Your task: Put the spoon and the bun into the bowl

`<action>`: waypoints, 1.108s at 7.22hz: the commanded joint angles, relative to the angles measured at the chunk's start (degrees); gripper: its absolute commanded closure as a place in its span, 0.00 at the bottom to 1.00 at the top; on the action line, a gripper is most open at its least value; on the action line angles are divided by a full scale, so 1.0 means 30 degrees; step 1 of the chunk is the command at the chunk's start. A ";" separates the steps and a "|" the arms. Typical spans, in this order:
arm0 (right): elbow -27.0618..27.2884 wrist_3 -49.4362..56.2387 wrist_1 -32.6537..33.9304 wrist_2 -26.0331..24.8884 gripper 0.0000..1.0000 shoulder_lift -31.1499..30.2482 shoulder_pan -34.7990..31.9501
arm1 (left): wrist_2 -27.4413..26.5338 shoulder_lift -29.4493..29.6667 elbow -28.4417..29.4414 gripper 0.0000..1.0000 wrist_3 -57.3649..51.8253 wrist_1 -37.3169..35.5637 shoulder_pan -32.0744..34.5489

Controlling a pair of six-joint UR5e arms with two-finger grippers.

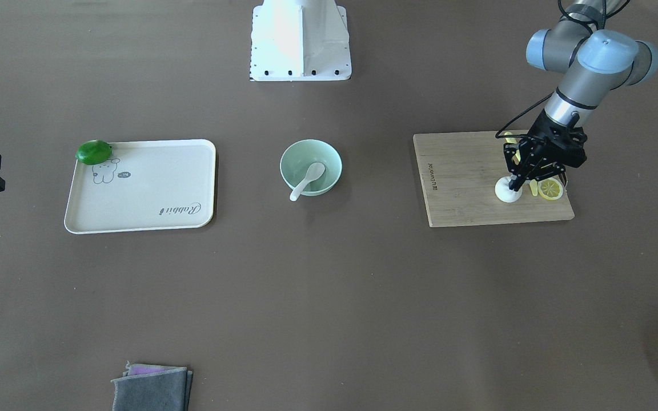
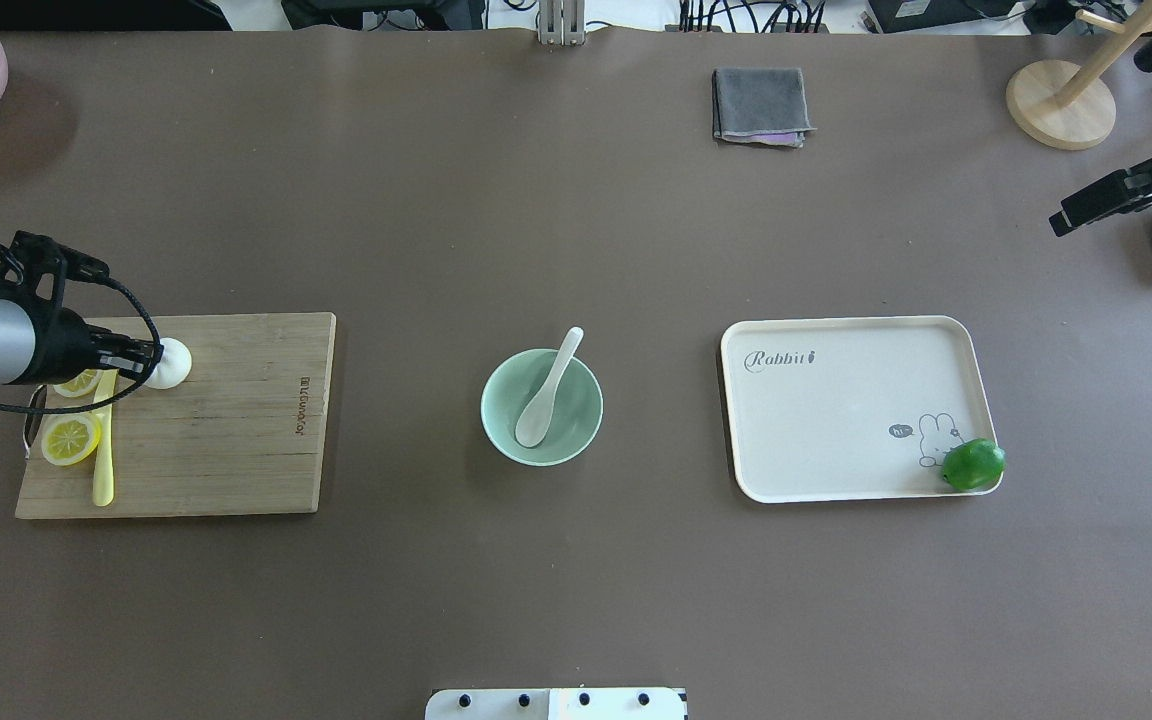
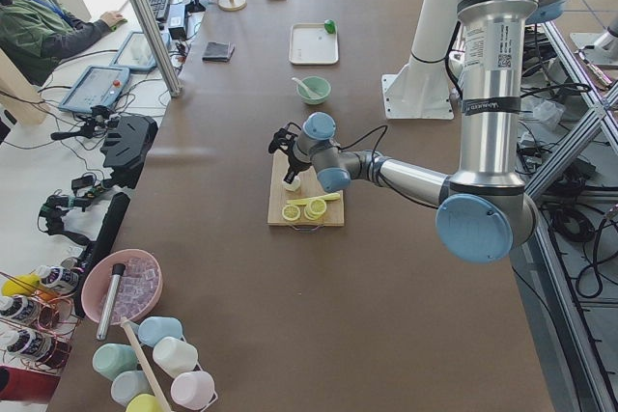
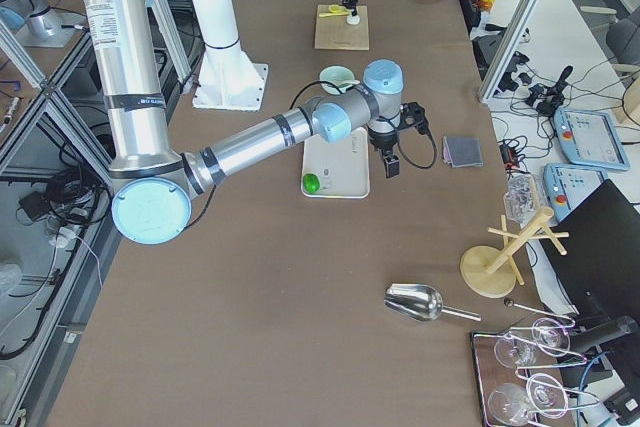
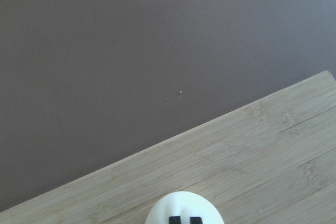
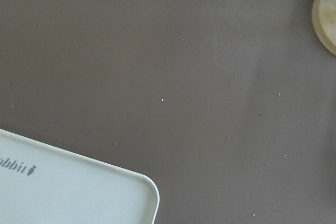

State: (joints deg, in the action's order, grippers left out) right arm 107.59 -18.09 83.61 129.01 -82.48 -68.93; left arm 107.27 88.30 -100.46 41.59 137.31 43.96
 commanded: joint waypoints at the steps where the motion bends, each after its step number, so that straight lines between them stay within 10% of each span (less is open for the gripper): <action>1: -0.0006 0.0026 -0.0182 0.0035 0.00 -0.0452 -0.0139 | 0.0073 0.0214 -0.0960 1.00 0.0429 -0.0154 0.0025; 5: 0.0023 0.3326 -0.0009 0.0297 0.00 -0.2326 -0.2534 | -0.0014 0.3866 -0.1670 1.00 0.6541 -0.0184 -0.0934; 8: -0.0005 0.3627 -0.0183 -0.0051 0.00 -0.3382 -0.3625 | -0.3780 0.8751 -0.1552 1.00 0.9388 -0.4057 -0.4621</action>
State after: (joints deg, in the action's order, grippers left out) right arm 107.60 -7.85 83.16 129.27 -91.45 -78.71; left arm 101.04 107.80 -105.19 66.12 131.97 34.88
